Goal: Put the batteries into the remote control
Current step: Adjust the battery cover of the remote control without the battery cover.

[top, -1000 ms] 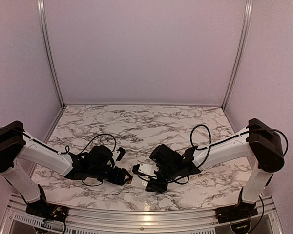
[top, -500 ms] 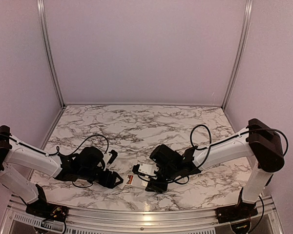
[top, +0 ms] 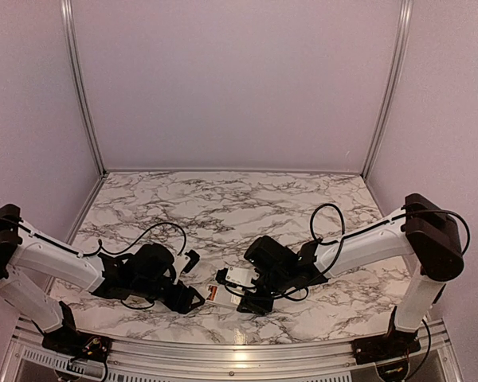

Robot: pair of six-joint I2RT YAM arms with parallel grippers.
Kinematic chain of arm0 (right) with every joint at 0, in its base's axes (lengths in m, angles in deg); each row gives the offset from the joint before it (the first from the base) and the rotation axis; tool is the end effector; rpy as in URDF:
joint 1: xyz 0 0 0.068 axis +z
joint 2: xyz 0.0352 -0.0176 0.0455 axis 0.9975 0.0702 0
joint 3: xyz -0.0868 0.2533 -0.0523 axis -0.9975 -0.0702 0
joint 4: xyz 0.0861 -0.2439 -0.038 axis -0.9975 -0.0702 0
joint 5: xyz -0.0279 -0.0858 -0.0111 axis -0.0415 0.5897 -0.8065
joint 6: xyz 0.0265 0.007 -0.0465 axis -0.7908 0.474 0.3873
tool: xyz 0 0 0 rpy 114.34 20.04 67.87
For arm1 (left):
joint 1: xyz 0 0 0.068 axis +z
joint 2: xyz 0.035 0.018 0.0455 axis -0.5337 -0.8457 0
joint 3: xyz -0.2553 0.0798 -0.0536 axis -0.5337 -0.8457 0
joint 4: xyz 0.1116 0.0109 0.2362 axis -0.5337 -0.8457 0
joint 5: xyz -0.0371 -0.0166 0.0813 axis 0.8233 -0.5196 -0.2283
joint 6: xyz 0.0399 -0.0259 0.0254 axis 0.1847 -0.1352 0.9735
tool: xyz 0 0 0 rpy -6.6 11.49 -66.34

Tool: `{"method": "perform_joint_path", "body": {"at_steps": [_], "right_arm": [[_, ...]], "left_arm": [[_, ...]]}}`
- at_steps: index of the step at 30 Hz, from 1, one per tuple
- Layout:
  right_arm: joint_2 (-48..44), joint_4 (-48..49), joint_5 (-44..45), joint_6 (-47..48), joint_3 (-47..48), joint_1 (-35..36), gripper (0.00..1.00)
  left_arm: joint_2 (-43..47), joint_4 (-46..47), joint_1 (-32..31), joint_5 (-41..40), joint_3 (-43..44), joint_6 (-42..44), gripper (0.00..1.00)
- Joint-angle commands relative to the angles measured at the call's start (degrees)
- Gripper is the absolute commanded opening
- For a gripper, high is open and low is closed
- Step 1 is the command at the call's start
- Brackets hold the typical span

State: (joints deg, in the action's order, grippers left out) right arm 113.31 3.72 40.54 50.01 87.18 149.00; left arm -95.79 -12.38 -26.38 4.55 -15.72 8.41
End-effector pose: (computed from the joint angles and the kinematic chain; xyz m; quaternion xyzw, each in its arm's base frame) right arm 0.1488 0.3039 0.1346 -0.5928 0.7556 0.1829 0.2104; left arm 0.1296 -0.2191 0.1269 0.2863 0.8846 -0.2764 0.2430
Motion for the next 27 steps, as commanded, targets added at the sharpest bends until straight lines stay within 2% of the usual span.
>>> {"method": "perform_joint_path", "body": {"at_steps": [1,12,21,27], "right_arm": [[2.2,-2.3,0.1,0.1,-0.2,-0.2,0.24],[2.2,-2.4,0.1,0.1,-0.3,-0.2,0.24],[2.3,-2.3,0.3,0.3,-0.3,-0.1,0.23],[2.3,-2.3,0.4,0.1,-0.3,0.0,0.23]], "left_arm": [[-2.4,-3.3,-0.9,-0.9,1.0,1.0,0.67],[-6.3,-4.7,-2.4,-3.6,3.2,1.1,0.61],[-7.1,-5.2,-2.5,-4.5,4.0,0.2,0.46],[-8.1,-5.2,-2.5,-4.3,5.9,-2.3,0.41]]}}
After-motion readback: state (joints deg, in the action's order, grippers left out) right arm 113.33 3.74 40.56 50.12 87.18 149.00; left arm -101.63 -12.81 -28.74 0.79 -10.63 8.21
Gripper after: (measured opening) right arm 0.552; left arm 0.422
